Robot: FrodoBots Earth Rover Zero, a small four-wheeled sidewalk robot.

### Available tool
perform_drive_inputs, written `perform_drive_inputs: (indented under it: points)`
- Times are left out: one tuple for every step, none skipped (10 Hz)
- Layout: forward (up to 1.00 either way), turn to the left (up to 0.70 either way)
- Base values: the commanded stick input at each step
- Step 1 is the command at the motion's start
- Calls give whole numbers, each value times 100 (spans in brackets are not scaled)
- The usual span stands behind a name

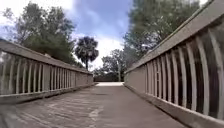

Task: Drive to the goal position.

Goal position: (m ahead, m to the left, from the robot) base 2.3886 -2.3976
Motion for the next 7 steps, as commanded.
perform_drive_inputs:
  points:
    - [45, 0]
    - [45, 0]
    - [45, 0]
    - [45, 0]
    - [45, 0]
    - [45, 0]
    - [45, 0]
